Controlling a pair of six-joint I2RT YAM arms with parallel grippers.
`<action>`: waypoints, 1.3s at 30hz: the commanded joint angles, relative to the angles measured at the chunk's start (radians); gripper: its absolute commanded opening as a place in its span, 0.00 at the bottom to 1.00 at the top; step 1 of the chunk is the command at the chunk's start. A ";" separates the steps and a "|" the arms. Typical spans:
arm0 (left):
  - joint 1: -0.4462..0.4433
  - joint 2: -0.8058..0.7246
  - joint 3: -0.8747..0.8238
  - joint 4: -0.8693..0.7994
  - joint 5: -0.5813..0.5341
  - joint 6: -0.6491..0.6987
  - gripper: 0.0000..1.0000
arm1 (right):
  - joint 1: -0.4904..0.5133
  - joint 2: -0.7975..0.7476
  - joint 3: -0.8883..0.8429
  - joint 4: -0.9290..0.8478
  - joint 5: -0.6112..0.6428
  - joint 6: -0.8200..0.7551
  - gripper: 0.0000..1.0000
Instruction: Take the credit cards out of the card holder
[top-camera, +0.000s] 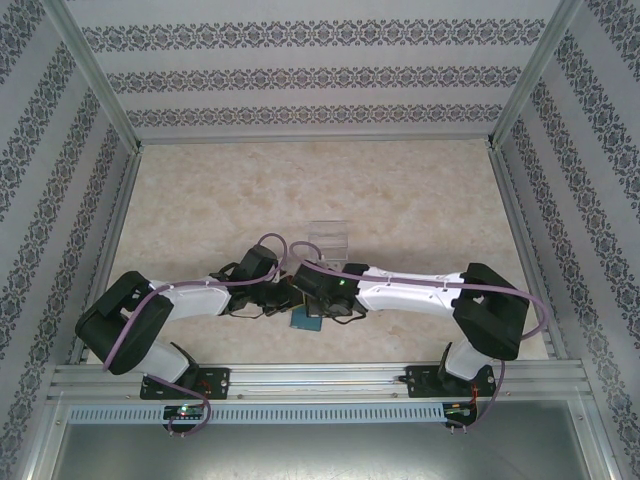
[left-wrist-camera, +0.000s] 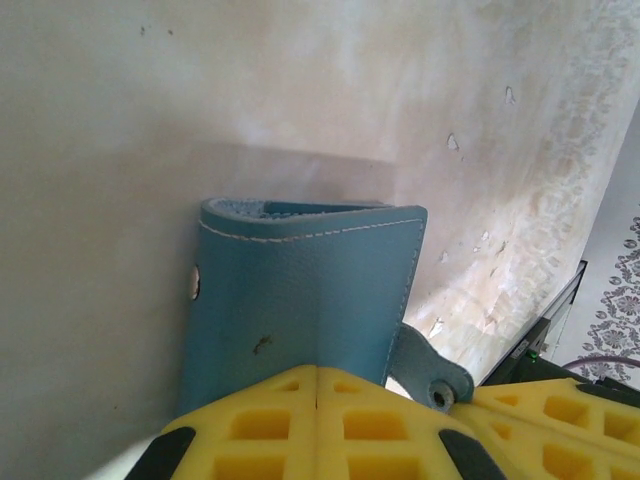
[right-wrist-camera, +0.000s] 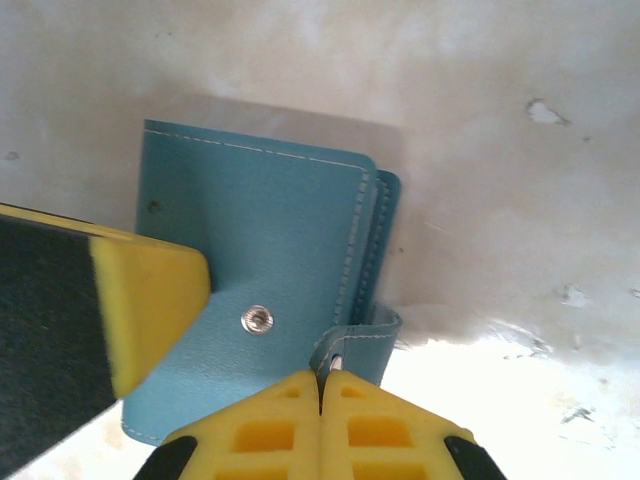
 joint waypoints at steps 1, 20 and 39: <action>-0.013 0.006 -0.019 -0.038 -0.029 0.004 0.00 | -0.015 -0.043 -0.024 -0.074 0.050 0.024 0.07; -0.050 -0.084 0.136 -0.351 -0.144 0.087 0.24 | -0.081 -0.116 -0.176 0.075 -0.007 0.028 0.16; -0.281 0.102 0.486 -0.856 -0.595 0.146 0.72 | -0.152 -0.203 -0.430 0.389 -0.131 0.062 0.07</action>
